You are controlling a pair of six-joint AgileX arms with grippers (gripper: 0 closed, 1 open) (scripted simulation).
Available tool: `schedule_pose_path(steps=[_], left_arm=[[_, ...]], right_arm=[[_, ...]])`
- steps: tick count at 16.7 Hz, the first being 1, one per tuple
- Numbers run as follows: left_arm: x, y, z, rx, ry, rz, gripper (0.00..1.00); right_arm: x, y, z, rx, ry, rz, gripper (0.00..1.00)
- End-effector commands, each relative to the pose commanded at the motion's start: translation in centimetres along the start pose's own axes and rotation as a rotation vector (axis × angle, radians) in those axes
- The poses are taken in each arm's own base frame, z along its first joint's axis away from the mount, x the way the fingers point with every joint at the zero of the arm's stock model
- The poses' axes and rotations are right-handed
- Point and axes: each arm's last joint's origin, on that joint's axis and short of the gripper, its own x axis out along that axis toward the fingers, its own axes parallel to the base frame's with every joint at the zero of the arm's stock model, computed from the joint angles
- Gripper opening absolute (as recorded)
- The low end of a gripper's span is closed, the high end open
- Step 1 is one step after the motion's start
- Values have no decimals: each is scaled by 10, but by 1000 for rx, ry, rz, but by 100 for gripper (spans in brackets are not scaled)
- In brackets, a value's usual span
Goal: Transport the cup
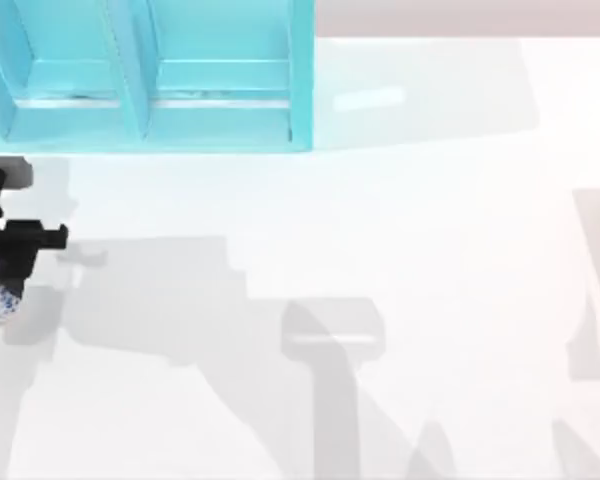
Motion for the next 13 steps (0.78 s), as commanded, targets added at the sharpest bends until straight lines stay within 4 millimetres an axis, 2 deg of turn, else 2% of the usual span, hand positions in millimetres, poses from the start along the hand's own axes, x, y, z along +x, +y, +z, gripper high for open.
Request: schedule_pose_path(steps=[1, 2, 11, 13], left_arm=[[0, 0, 0, 0, 0, 0, 2], [0, 0, 0, 0, 0, 0, 0], [0, 0, 0, 3, 1, 0, 0], [-2, 13, 5, 3, 15, -1, 0]], right_arm=[[0, 0, 0, 0, 0, 0, 100], [0, 0, 0, 0, 0, 0, 100], [0, 0, 0, 0, 0, 0, 100], [0, 0, 0, 0, 0, 0, 100]])
